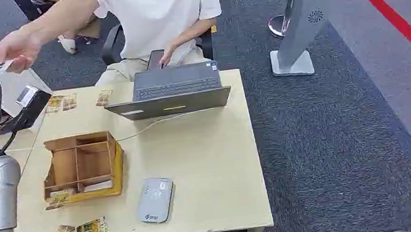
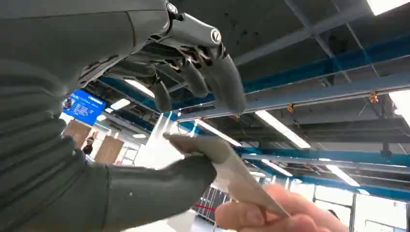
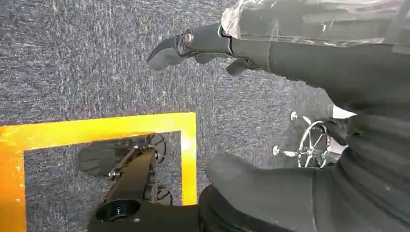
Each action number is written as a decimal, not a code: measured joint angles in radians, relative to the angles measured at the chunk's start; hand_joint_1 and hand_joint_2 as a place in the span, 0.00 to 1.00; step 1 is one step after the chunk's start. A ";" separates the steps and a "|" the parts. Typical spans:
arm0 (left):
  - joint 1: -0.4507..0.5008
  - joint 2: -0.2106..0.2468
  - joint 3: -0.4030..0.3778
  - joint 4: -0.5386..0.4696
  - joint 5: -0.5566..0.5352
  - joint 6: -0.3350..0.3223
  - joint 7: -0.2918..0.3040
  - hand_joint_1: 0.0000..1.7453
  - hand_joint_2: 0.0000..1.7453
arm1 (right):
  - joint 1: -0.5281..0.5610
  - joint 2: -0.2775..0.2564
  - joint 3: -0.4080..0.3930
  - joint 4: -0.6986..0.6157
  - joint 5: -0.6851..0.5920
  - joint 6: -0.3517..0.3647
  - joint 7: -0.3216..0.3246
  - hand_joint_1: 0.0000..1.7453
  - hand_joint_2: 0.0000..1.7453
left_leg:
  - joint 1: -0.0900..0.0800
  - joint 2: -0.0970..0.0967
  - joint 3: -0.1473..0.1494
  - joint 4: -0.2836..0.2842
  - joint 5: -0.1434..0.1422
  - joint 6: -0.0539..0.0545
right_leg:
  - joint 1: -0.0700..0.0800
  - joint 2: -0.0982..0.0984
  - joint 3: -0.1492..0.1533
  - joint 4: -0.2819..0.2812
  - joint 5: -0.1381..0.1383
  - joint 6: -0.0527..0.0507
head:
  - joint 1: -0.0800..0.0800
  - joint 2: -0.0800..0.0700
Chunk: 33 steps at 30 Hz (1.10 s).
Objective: Pass the card to the sensor for recognition and then transmit it.
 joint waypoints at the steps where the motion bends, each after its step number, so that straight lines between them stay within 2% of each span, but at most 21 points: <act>1: 0.000 0.000 -0.002 0.003 0.000 0.000 -0.002 1.00 1.00 | 0.000 0.000 0.000 0.000 0.000 0.000 0.000 0.00 1.00 | 0.000 0.000 0.000 0.000 0.000 0.000 | 0.000 0.000 0.000 0.000 0.000 0.000 | 0.000 0.000; 14: -0.001 -0.009 -0.037 0.032 -0.001 -0.005 -0.005 1.00 1.00 | 0.001 0.000 -0.003 0.000 -0.008 -0.002 -0.005 0.00 1.00 | 0.000 0.000 0.000 0.000 0.000 0.000 | 0.000 0.000 -0.001 0.000 0.000 0.000 | 0.000 0.000; 19: 0.019 -0.035 -0.068 0.014 0.018 0.002 -0.006 1.00 1.00 | 0.005 0.000 -0.004 0.000 -0.015 -0.003 -0.005 0.00 1.00 | 0.000 0.000 -0.001 0.000 0.000 0.000 | 0.000 0.000 0.000 0.000 0.000 0.000 | 0.000 0.000; 27: 0.180 -0.097 -0.144 -0.218 0.071 0.018 -0.026 1.00 1.00 | 0.019 0.000 -0.009 0.000 -0.031 -0.014 -0.014 0.00 1.00 | -0.001 0.001 -0.002 0.000 -0.002 0.002 | -0.001 0.001 -0.001 -0.001 -0.001 0.001 | 0.001 0.000; 33: 0.215 -0.108 -0.158 -0.294 0.072 0.017 -0.026 1.00 1.00 | 0.023 0.000 -0.012 0.000 -0.033 -0.014 -0.015 0.00 1.00 | 0.000 0.001 -0.002 0.000 -0.002 0.002 | 0.000 0.001 -0.002 -0.001 0.000 0.001 | 0.001 0.000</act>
